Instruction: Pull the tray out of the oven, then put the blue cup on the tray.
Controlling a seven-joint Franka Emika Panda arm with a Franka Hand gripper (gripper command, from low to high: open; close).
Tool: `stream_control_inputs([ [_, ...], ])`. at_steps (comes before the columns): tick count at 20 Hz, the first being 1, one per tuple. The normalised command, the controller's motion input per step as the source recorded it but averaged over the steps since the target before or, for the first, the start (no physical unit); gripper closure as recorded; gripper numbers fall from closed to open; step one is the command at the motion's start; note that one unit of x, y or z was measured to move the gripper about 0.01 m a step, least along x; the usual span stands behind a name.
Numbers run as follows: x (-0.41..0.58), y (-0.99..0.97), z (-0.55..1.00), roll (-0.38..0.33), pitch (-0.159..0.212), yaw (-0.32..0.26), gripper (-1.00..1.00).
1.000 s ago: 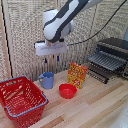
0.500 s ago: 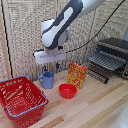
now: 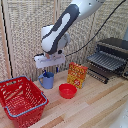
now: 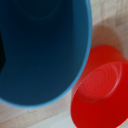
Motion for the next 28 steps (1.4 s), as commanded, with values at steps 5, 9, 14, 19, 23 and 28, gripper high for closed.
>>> stream_control_inputs([
  [5, -0.010, -0.38, -0.18, -0.011, 0.080, 0.135, -1.00],
  [9, 0.039, -0.33, -0.47, -0.029, 0.119, 0.139, -1.00],
  [14, 0.098, -0.12, -0.19, 0.004, 0.031, 0.105, 1.00],
  [19, -0.019, 0.02, 0.00, -0.013, -0.013, 0.017, 1.00],
  [23, 0.000, 0.01, 0.00, -0.006, 0.001, 0.051, 1.00],
  [28, 0.000, 0.00, 0.00, 0.000, 0.000, 0.011, 1.00],
])
